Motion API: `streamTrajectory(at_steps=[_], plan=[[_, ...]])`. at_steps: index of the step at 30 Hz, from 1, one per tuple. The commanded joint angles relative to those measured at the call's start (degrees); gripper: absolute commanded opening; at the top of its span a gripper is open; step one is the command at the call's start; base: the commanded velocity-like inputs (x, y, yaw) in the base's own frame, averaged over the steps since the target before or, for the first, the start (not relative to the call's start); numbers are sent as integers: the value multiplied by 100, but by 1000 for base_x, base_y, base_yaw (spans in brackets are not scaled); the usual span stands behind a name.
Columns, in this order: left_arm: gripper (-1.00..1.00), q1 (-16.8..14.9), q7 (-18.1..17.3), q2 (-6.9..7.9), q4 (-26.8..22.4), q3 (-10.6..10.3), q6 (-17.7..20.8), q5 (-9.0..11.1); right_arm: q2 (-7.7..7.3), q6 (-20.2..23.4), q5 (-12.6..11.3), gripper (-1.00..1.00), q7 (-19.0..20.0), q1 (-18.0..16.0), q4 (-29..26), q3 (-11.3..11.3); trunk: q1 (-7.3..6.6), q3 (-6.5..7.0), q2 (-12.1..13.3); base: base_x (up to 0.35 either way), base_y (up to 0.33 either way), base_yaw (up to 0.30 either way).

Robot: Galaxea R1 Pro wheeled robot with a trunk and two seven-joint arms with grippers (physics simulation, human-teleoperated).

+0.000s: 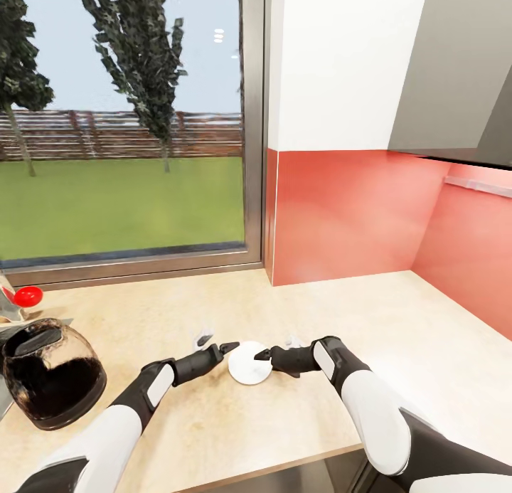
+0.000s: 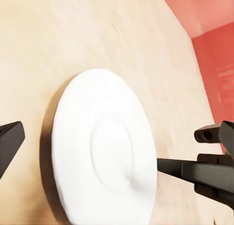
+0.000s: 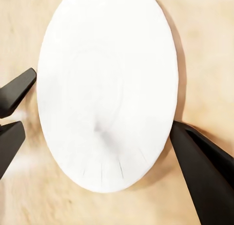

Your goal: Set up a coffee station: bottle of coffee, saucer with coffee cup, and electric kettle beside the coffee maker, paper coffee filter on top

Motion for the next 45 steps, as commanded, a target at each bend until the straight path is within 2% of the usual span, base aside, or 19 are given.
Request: streamTrajectory(at_steps=[1, 14, 16, 21, 25, 45], plan=[[100, -2, -7, -11, -1, 24, 46, 22, 5, 25, 103, 100, 31, -2, -10, -22, 4, -14, -12, 0, 0, 0], [100, 49, -7, -34, 0, 28, 46, 29, 5, 25, 103, 100, 31, -2, -10, -22, 4, -14, -12, 0, 0, 0], [100, 66, -7, -75, -1, 31, 41, 33, 5, 25, 103, 100, 31, -2, -10, -22, 4, -14, -12, 0, 0, 0], [100, 81, -7, -138, 6, 33, 9, 225, 5, 25, 103, 100, 31, -2, -10, -22, 4, -14, -12, 0, 0, 0], [100, 143, -7, -154, 0, 33, -198, 271, 5, 25, 103, 100, 31, -2, -10, -22, 4, -14, -12, 0, 0, 0], [100, 159, -6, -298, -1, 33, -226, 275, 5, 25, 95, 100, 31, -2, 16, -22, 4, -14, -12, 0, 0, 0]])
